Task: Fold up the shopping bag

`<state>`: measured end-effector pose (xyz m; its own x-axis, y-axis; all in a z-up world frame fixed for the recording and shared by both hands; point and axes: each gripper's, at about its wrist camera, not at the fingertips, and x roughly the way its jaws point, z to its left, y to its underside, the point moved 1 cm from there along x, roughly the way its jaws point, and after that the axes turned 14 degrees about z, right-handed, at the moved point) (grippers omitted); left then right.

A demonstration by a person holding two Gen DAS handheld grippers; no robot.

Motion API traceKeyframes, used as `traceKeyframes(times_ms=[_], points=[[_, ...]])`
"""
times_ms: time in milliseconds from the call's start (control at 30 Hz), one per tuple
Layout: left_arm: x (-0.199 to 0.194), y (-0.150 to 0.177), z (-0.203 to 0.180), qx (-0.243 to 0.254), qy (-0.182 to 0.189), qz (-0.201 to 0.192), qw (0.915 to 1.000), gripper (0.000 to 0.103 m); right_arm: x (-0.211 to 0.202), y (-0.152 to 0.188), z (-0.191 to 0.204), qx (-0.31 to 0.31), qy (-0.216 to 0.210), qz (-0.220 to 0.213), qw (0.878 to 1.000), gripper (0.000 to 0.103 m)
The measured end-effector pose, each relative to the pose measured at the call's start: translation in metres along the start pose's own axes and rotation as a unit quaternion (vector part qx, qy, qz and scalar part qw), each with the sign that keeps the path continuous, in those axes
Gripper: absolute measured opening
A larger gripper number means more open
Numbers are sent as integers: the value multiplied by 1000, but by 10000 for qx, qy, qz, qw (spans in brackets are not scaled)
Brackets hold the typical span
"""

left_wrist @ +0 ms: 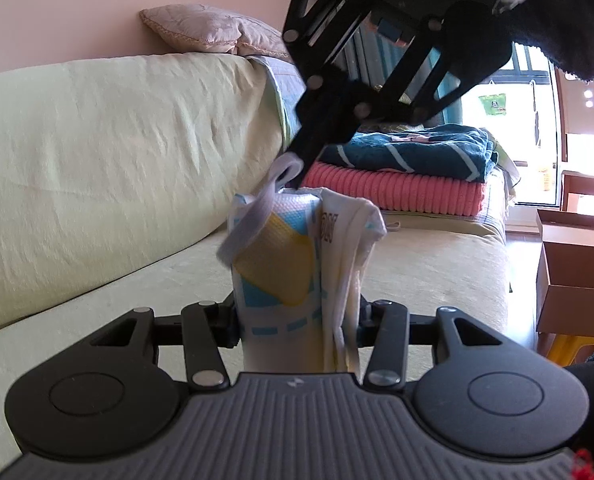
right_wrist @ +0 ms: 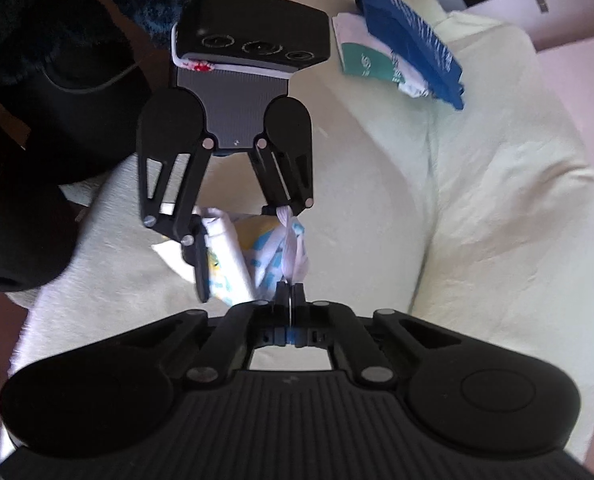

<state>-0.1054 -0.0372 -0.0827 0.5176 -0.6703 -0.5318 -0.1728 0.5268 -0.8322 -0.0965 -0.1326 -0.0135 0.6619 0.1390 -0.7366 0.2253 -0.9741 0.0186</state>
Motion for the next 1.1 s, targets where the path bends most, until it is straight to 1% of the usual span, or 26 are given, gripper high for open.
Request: traceKeyframes(times_ms=[133,233,333,400,567,767,867,933,967,1000,1100], points=[[0,0,0,-18,11,-19,10000,52,-7,4,-11,258,-420,17,9988,0],[0,0,-1,21,12,-15,10000,52,-3,5,-19,466,-560,-6,9973,0],[1,-1,-1,54,25,-13,10000,52,-1,3,-22,455,-572,-6,9973,0],[1,0,0,37,33,-22,10000,52,-1,1,-21,371,-604,-39,9975,2],[1,0,1,-16,24,-42,10000,52,4,-3,-20,313,-492,-55,9983,2],[1,0,-3,103,-4,-37,9999,52,3,-3,-21,317,-361,-57,9988,2],[1,0,-5,128,-19,-43,9999,52,2,-2,-25,397,-409,-84,9983,3],[1,1,-6,148,-37,-49,9999,52,4,-2,-25,339,-436,-37,9985,7],[1,1,-6,152,-37,-51,9999,52,6,-2,-26,341,-473,-34,9983,7],[1,1,-6,164,-41,-56,9998,52,6,-2,-28,406,-517,-56,9978,7],[1,2,-6,125,-47,-94,9999,52,5,5,-39,877,-762,-213,9930,7]])
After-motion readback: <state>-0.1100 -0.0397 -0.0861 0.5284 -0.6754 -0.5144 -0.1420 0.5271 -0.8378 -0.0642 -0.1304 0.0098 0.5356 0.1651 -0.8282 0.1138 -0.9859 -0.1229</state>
